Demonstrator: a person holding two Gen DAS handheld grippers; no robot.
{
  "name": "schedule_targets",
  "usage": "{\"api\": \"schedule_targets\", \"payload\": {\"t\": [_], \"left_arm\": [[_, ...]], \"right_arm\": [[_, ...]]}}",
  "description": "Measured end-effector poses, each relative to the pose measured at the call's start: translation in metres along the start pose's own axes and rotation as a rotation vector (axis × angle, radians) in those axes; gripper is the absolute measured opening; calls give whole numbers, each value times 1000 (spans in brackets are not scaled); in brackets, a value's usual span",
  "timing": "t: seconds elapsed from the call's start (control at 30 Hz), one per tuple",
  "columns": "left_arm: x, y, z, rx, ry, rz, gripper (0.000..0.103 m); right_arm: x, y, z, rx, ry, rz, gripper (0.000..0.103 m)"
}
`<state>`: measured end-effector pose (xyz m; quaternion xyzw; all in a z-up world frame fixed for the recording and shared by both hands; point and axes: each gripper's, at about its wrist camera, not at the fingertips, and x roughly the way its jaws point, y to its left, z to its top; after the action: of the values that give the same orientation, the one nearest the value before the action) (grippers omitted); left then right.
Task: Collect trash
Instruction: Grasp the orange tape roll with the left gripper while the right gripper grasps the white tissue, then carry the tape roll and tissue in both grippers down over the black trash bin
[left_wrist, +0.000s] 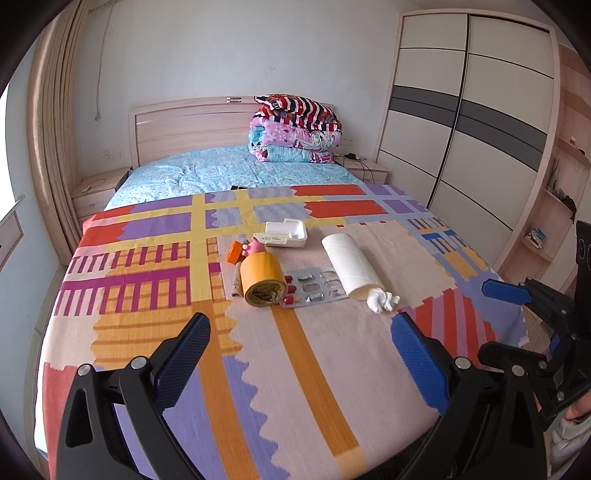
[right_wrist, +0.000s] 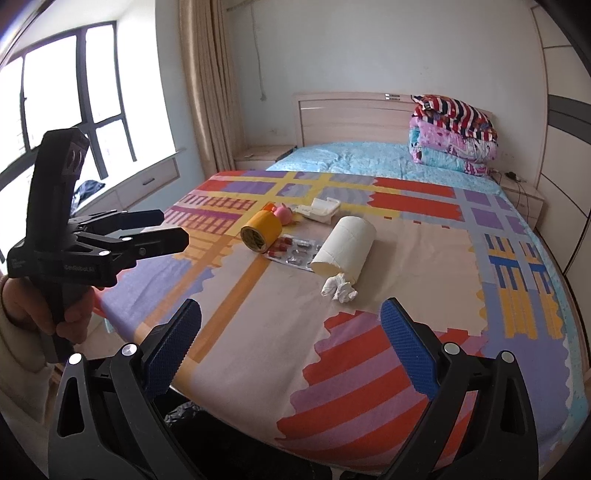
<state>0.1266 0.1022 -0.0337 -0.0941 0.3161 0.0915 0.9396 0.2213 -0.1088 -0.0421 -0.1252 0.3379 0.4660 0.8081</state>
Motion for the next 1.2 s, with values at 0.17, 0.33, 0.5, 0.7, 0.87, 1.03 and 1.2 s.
{"api": "schedule_targets", "payload": {"t": [0.17,0.33,0.5,0.7,0.87,1.03,1.2], "left_arm": [[29,10,10,-24,34,4,95],[55,22,16,-71,60,15,95],[78,32,18,-116,81,13,84],[97,38,21,-148,95,12,75],[110,44,21,-178,102,18,68],[119,51,17,-215,120,13,52],[118,51,13,-219,110,-3,47]], "right_arm": [[24,-13,3,40,21,2,92],[49,-22,1,68,59,0,81],[70,-31,-1,101,96,-17,67],[85,-35,-2,137,109,-14,57],[97,-39,-1,163,119,-29,50],[105,-41,-5,179,132,-39,32],[101,-43,-8,185,131,-36,21]]}}
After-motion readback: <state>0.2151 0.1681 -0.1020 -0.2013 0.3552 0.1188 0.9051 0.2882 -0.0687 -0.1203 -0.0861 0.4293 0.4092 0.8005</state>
